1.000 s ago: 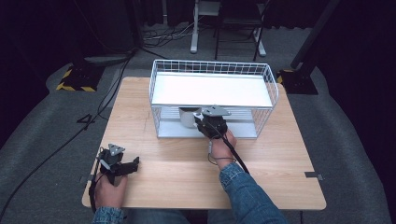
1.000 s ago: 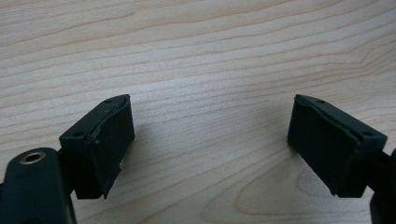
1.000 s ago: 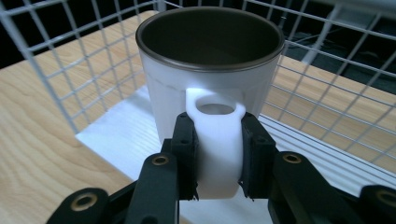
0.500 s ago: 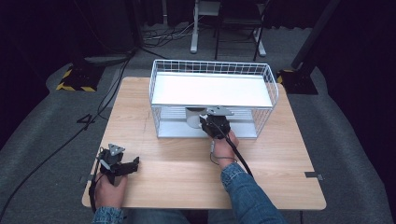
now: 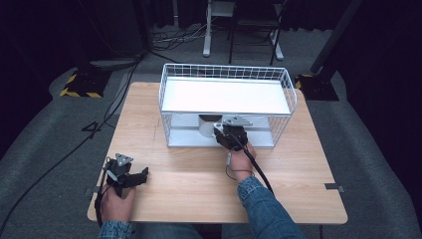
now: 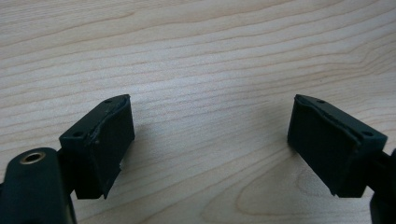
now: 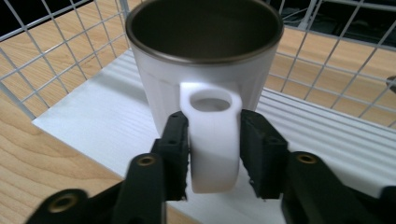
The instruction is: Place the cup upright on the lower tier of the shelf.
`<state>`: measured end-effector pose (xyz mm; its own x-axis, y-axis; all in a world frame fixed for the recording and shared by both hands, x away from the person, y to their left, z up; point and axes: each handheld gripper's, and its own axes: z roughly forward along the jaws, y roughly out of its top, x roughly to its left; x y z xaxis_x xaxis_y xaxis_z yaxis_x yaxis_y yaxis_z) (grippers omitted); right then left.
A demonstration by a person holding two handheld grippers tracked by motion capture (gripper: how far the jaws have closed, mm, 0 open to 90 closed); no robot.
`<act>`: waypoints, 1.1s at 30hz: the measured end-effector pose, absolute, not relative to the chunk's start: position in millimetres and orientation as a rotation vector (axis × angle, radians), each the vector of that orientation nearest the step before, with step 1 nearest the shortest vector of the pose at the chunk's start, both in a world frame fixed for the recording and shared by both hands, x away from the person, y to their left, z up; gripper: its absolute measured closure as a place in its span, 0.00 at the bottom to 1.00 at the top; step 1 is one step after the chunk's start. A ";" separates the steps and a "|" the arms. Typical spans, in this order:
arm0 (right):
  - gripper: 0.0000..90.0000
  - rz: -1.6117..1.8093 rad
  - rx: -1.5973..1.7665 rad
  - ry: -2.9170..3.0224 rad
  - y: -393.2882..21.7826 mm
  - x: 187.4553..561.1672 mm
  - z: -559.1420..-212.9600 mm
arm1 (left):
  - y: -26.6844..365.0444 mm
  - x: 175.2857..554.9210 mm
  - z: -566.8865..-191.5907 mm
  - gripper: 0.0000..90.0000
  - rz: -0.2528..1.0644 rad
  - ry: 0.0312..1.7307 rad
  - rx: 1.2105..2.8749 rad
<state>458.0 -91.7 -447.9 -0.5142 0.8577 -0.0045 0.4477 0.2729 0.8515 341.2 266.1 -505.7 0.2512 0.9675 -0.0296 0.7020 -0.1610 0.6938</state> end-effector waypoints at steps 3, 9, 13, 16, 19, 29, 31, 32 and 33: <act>0.64 1.162 1.171 2.092 -92.7 458.0 -449.7 | 266.1 341.1 -505.6 0.17 0.578 1.515 1.934; 0.59 1.178 1.164 2.089 -92.7 456.1 -448.6 | 266.1 341.1 -505.6 0.17 0.577 1.515 1.934; 0.55 1.206 1.145 2.081 -94.1 454.3 -444.2 | 266.1 341.1 -505.6 0.17 0.578 1.515 1.934; 0.53 1.219 1.138 2.085 -95.0 453.2 -442.0 | 266.1 341.1 -505.6 0.17 0.578 1.515 1.934; 0.49 1.239 1.141 2.106 -98.1 450.3 -436.5 | 266.1 341.1 -505.6 0.17 0.577 1.515 1.934; 0.45 1.270 1.129 2.128 -116.8 435.2 -417.8 | 266.1 341.2 -505.6 0.17 0.578 1.514 1.934; 0.45 1.275 1.120 2.128 -122.3 431.0 -414.2 | 266.1 341.2 -505.7 0.17 0.577 1.514 1.934; 0.44 1.275 1.114 2.130 -124.8 428.7 -412.4 | 266.1 341.2 -505.7 0.17 0.578 1.514 1.934; 0.44 1.276 1.110 2.132 -127.2 426.3 -410.7 | 266.1 341.1 -505.6 0.17 0.577 1.515 1.934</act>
